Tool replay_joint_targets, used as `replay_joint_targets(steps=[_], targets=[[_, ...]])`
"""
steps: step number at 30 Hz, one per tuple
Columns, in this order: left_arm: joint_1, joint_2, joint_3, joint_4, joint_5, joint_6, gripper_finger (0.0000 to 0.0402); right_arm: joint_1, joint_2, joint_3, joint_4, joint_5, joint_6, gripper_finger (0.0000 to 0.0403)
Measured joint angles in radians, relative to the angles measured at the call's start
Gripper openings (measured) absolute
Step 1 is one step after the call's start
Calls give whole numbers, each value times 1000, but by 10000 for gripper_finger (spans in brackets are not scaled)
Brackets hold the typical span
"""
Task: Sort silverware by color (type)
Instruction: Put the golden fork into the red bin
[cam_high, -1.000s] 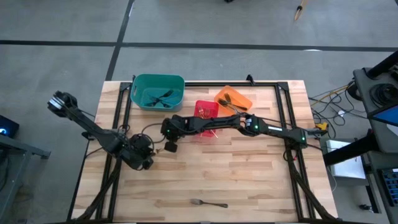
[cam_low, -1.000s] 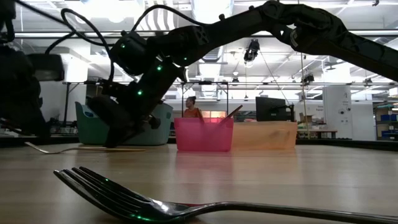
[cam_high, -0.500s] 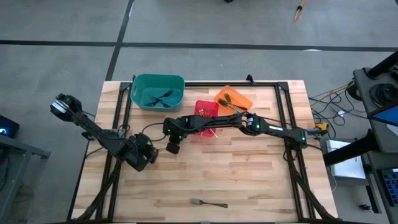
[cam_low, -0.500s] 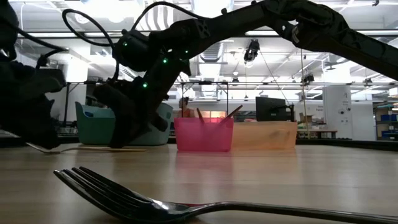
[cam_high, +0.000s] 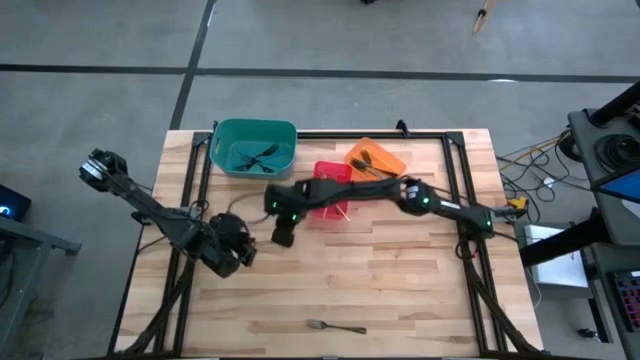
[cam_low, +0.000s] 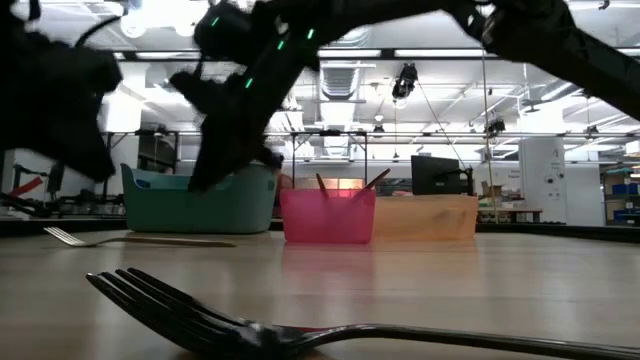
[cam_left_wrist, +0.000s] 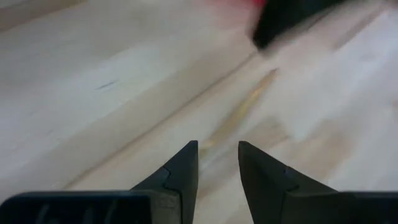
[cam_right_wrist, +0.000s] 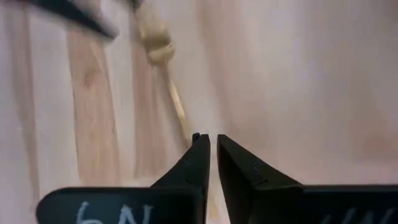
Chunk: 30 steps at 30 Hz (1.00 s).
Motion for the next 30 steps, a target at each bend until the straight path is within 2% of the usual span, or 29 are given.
replay_joint_targets(steps=[4, 7, 10, 13, 16, 19, 24, 27, 30], targets=[[2, 2, 103, -39, 0, -6, 95, -32, -103, 3, -145, 14, -111, 22], [6, 9, 166, -38, 0, -88, 95, -65, -183, 3, -306, 15, -219, 22], [25, 35, 212, -37, 1, -266, 95, -119, -276, 3, -433, 101, -314, 22], [56, 83, 254, -36, 4, -513, 95, -197, -370, 1, -468, 194, -372, 22], [87, 166, 310, -30, 40, -719, 95, -290, -456, 0, -453, 192, -407, 22], [125, 278, 400, -1, 87, -784, 95, -399, -536, 0, -455, 148, -455, 22], [213, 446, 550, -39, 159, -784, 95, -572, -617, 0, -404, -99, -479, 22], [262, 519, 632, -73, 161, -769, 95, -623, -630, 0, -382, -223, -451, 22], [303, 581, 711, -155, 208, -738, 95, -644, -632, 0, -384, -247, -448, 22]])
